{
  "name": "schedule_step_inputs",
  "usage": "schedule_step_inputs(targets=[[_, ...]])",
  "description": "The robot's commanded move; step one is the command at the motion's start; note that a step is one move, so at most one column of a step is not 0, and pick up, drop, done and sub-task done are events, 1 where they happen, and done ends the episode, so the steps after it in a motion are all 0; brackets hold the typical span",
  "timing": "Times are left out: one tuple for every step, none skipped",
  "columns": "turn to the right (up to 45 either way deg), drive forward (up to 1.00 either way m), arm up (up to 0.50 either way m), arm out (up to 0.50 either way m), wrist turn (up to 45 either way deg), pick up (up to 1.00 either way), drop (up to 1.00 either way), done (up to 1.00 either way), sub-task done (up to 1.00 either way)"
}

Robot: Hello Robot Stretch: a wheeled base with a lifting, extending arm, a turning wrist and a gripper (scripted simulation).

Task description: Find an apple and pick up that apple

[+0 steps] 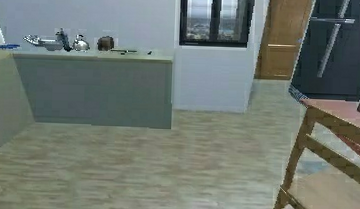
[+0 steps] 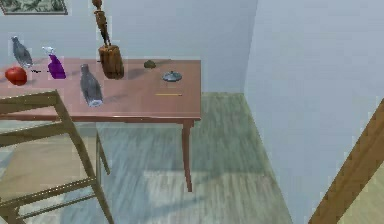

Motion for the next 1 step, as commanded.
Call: schedule_step_inputs(targets=[[3.0, 0.0, 0.0, 0.0, 0.0, 0.0, 0.0, 0.0, 0.0]])
